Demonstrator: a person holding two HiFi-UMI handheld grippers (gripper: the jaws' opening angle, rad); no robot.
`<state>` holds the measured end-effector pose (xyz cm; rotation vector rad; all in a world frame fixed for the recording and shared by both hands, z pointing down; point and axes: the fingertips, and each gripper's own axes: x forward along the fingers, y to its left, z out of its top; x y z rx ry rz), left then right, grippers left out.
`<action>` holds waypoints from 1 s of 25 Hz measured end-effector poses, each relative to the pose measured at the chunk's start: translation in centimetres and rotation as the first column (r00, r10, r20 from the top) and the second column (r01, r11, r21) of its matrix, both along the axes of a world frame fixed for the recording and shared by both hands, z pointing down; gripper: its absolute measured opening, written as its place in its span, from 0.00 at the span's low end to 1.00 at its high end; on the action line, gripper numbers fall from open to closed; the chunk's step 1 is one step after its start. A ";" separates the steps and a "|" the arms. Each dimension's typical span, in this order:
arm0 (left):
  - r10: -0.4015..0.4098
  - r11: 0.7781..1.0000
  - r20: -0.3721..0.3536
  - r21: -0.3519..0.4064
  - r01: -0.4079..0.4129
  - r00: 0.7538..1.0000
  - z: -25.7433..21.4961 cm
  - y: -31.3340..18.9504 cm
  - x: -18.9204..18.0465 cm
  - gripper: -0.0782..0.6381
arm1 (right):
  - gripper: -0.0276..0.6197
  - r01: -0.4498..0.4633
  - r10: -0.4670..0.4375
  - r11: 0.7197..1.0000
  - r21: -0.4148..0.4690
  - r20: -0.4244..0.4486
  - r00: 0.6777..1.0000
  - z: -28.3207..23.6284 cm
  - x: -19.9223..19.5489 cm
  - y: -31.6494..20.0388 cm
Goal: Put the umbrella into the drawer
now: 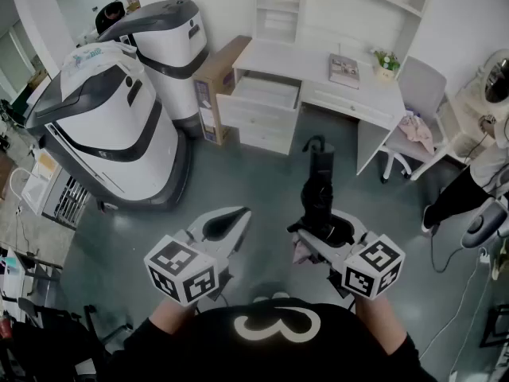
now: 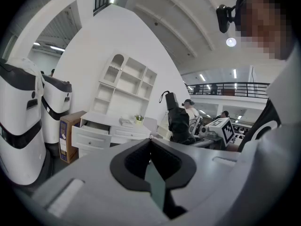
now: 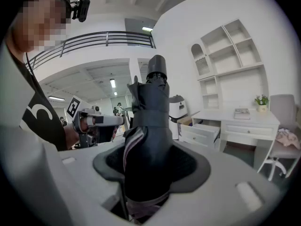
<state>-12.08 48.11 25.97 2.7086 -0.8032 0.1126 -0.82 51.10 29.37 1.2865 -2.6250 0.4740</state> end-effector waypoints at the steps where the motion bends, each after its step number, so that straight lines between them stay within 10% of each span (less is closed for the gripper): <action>1: -0.003 1.000 -0.001 -0.010 0.003 1.000 0.1 0.1 -0.1 0.12 | 0.40 0.004 -0.004 1.000 -0.005 0.001 1.000 0.0 -0.1 0.2; 25: 0.009 1.000 0.019 0.008 -0.009 1.000 1.7 -8.3 3.0 0.12 | 0.41 -0.036 0.038 0.999 -0.036 0.058 0.998 2.6 3.7 -8.2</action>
